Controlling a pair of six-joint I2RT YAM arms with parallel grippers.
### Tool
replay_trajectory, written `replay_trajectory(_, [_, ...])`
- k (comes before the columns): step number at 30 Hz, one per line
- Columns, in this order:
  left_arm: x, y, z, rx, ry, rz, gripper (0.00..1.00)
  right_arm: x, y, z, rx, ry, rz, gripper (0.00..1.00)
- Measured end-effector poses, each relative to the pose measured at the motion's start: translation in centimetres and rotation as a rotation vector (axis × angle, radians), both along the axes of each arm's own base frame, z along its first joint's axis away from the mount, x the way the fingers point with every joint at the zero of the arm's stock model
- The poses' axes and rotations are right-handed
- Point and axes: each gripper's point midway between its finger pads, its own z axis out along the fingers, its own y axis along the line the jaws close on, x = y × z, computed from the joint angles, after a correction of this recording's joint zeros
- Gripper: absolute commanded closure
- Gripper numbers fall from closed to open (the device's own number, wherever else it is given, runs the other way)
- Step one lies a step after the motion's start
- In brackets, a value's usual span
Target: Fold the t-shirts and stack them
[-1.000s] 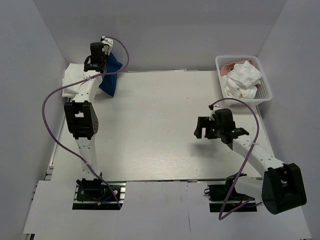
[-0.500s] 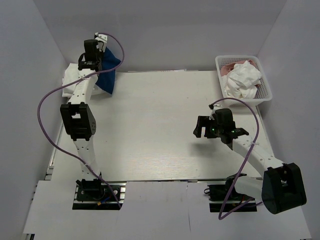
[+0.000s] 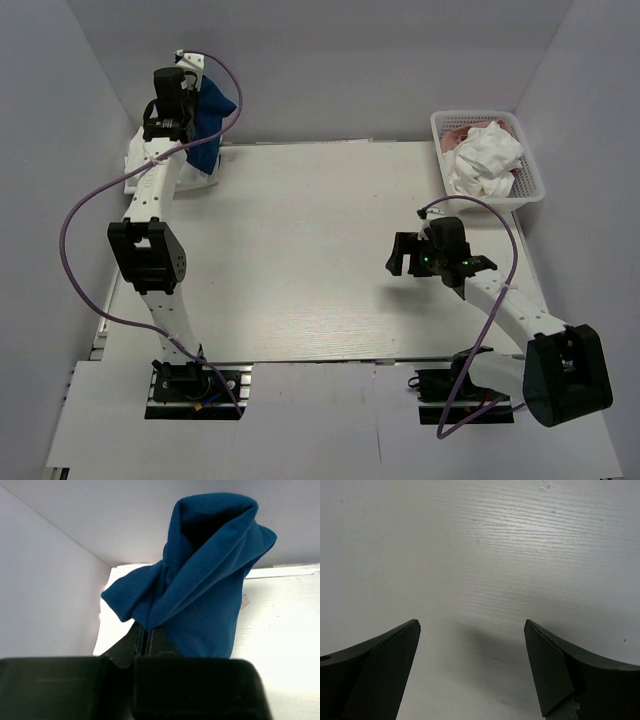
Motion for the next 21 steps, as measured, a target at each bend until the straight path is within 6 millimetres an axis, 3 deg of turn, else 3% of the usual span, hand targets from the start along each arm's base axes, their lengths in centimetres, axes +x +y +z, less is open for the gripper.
replay_trajectory(10, [0.2, 1.8, -2.3, 0.027, 0.017, 0.082, 1.0, 0.0, -0.4, -2.1, -0.042, 0.072, -0.017, 0.1])
replay_trajectory(14, [1.5, 4.4, -4.5, 0.043, 0.023, 0.163, 1.0, 0.7, -0.3, -2.1, -0.049, 0.084, -0.019, 0.1])
replay_trajectory(21, [2.2, 10.2, -10.9, 0.042, 0.109, 0.282, 1.0, 2.0, 0.3, -1.8, -0.045, 0.091, -0.015, 0.1])
